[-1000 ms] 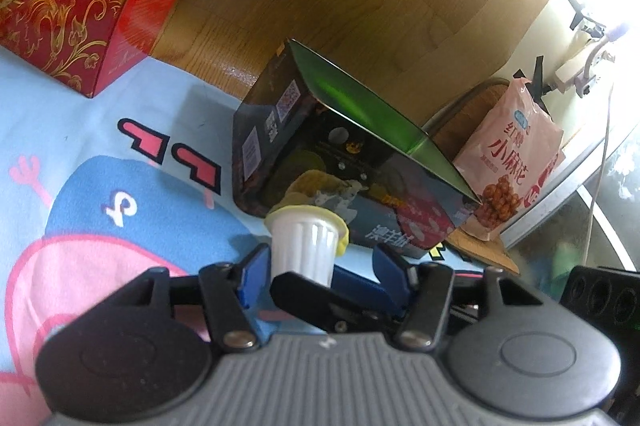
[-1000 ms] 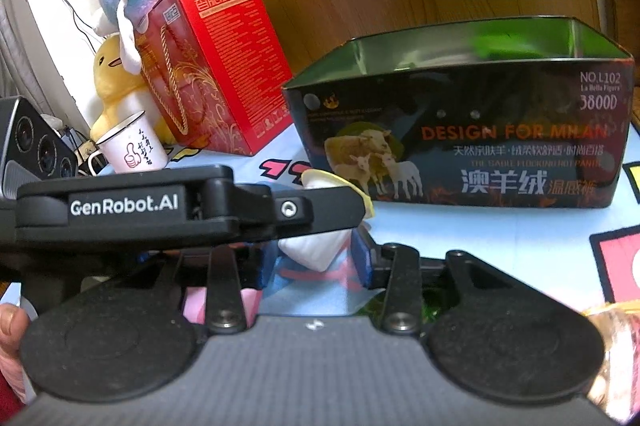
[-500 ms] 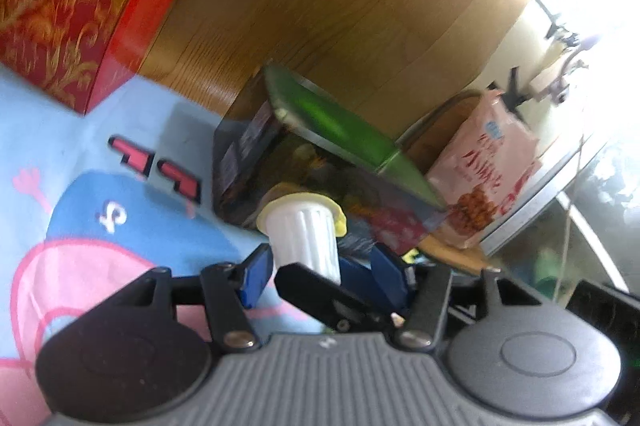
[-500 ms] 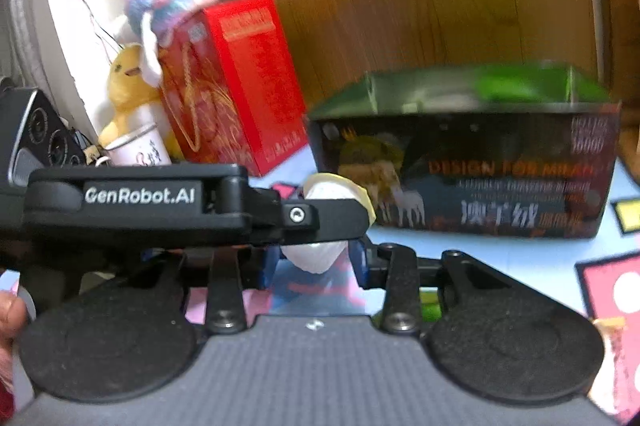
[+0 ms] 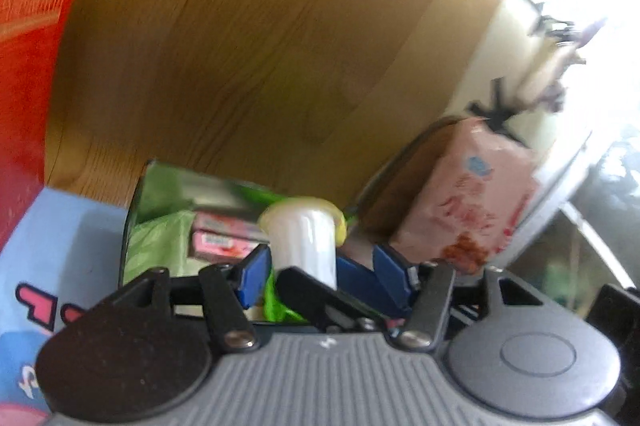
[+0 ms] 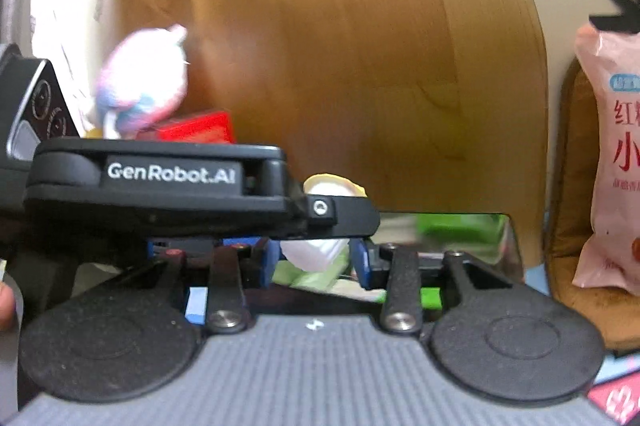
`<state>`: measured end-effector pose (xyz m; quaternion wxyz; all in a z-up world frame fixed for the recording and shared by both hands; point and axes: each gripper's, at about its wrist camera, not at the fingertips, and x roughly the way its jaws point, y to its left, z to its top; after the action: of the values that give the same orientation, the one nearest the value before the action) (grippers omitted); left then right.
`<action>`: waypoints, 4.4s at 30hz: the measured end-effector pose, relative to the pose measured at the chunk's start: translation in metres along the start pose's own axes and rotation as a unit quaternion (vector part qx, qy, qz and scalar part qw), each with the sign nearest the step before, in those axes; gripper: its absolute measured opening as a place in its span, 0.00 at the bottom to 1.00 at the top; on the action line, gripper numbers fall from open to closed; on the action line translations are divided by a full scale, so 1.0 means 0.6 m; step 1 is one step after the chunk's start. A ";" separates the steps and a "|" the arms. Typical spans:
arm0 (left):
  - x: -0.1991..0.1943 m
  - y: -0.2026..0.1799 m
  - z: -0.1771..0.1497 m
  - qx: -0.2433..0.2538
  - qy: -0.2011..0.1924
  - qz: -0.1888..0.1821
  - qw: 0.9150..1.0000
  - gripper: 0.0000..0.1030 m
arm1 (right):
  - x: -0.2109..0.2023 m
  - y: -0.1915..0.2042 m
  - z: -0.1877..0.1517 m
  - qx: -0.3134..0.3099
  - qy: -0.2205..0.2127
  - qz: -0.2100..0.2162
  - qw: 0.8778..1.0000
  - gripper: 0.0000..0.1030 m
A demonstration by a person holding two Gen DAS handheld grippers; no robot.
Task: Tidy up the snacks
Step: 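Lower the white cup into the black box and open the left tool, then move the left tool to the clear peanut bag and grasp it, then lift the peanut bag off the cloth with the left tool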
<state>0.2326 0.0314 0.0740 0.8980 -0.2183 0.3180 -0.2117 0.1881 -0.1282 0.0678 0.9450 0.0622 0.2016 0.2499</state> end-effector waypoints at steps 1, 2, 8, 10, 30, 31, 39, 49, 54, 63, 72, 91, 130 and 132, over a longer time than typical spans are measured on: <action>-0.001 0.003 -0.001 -0.012 0.002 0.000 1.000 0.55 | 0.002 -0.011 0.002 0.010 0.010 -0.004 1.000 0.41; -0.008 0.005 -0.005 -0.017 -0.004 -0.012 1.000 0.55 | -0.006 -0.021 0.003 0.020 0.003 -0.002 1.000 0.41; -0.071 -0.001 -0.051 -0.004 -0.012 -0.035 0.999 0.55 | -0.095 -0.063 -0.034 0.046 -0.019 -0.013 0.999 0.47; -0.083 0.001 -0.081 -0.001 0.006 -0.034 0.999 0.55 | -0.121 -0.080 -0.056 0.067 -0.005 -0.020 0.998 0.47; -0.229 0.111 -0.201 -0.094 -0.018 -0.012 0.995 0.57 | -0.179 0.055 -0.173 -0.028 0.064 0.047 0.996 0.40; -0.230 0.119 -0.201 -0.102 -0.020 -0.021 0.994 0.57 | -0.178 0.069 -0.171 -0.044 0.062 0.064 0.995 0.40; -0.201 0.135 -0.211 -0.103 -0.009 -0.022 0.994 0.57 | -0.108 0.141 -0.178 -0.199 0.100 0.108 0.969 0.49; -0.177 0.116 -0.199 -0.083 -0.002 -0.039 0.996 0.64 | -0.165 0.094 -0.190 -0.105 0.129 0.089 0.982 0.53; -0.166 0.108 -0.212 -0.061 0.021 -0.041 0.997 0.47 | -0.152 0.106 -0.198 -0.103 0.137 0.083 0.982 0.29; -0.172 0.125 -0.217 -0.080 0.019 -0.043 0.996 0.51 | -0.129 0.077 -0.188 -0.045 0.124 0.066 0.989 0.29; -0.168 0.124 -0.217 -0.080 0.025 -0.041 0.996 0.55 | -0.131 0.070 -0.186 -0.026 0.128 0.086 0.988 0.38; -0.166 0.123 -0.217 -0.078 0.027 -0.046 0.996 0.59 | -0.130 0.067 -0.184 -0.024 0.132 0.085 0.987 0.38; -0.165 0.122 -0.219 -0.067 0.025 -0.039 0.997 0.52 | -0.106 0.085 -0.178 -0.052 0.132 0.066 0.988 0.39; -0.166 0.121 -0.218 -0.065 0.024 -0.037 0.997 0.50 | -0.108 0.088 -0.177 -0.059 0.131 0.065 0.987 0.35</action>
<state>0.0924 0.1085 -0.0084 0.8657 -0.2827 0.3441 -0.2284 0.0695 -0.1129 0.0049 0.8941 -0.0139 0.3038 0.3286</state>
